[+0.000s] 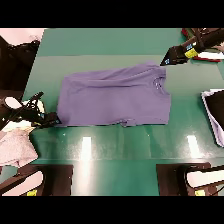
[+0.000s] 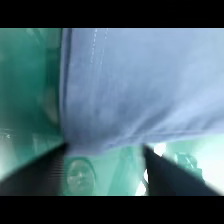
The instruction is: Fold the shirts.
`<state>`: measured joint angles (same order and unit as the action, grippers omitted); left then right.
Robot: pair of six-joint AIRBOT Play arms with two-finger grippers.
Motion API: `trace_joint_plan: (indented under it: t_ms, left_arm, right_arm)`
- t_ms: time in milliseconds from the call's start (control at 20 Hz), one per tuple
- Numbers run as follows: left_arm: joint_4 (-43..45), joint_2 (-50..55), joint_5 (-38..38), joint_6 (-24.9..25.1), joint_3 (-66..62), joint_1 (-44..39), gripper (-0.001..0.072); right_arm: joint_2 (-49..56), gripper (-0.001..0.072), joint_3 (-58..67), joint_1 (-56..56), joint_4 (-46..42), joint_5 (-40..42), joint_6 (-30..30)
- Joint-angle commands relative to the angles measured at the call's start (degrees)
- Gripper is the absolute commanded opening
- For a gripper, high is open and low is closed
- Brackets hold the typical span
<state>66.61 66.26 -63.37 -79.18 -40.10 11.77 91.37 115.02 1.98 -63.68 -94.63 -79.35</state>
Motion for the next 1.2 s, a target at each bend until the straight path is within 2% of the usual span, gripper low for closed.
trace_joint_plan:
  t_ms: [0,100,250,400,700,850,900,950,1000,1150]
  left_arm:
    - [-1.51,-0.09,2.67,-0.13,0.61,0.00,0.0198]
    - [-3.28,-0.09,2.71,-0.07,-0.26,0.00,0.0027]
    - [-3.43,-0.46,-1.07,0.55,-3.78,0.00,0.0025]
    - [-3.54,-3.72,-3.48,2.75,-7.43,0.00,0.0025]
    - [-4.39,-8.28,-4.68,2.86,-8.41,0.00,0.0025]
    - [-4.68,-8.28,-4.92,2.67,-8.41,0.00,0.0025]
    - [-4.90,-8.28,-4.92,2.67,-8.41,0.00,0.0025]
    - [-5.27,-8.28,-5.01,2.67,-8.41,0.00,0.0026]
    - [-5.44,-8.28,-5.18,2.67,-8.41,0.00,0.0025]
    - [-5.62,-8.28,-5.55,2.64,-8.41,0.00,0.0025]
  right_arm:
    - [-0.04,0.0304,0.07,0.04,0.11,-1.18,0.00]
    - [-0.07,0.0304,0.07,0.04,-0.37,-2.43,0.00]
    - [-2.23,0.0304,-3.23,-1.49,-1.40,-3.32,-0.02]
    - [-8.68,0.0304,-16.61,-6.78,-1.42,-0.90,-0.02]
    - [-21.64,0.0305,-54.53,-19.15,-0.31,14.36,-0.02]
    - [-23.93,0.0314,-68.08,-21.20,0.00,21.05,0.20]
    - [-23.89,0.0325,-70.93,-21.18,1.22,21.99,1.68]
    - [-23.89,0.0377,-73.44,-21.03,3.52,23.02,3.52]
    - [-23.89,0.0396,-75.21,-21.03,5.95,24.09,4.76]
    - [-23.91,0.0396,-78.05,-21.03,8.66,28.22,4.90]
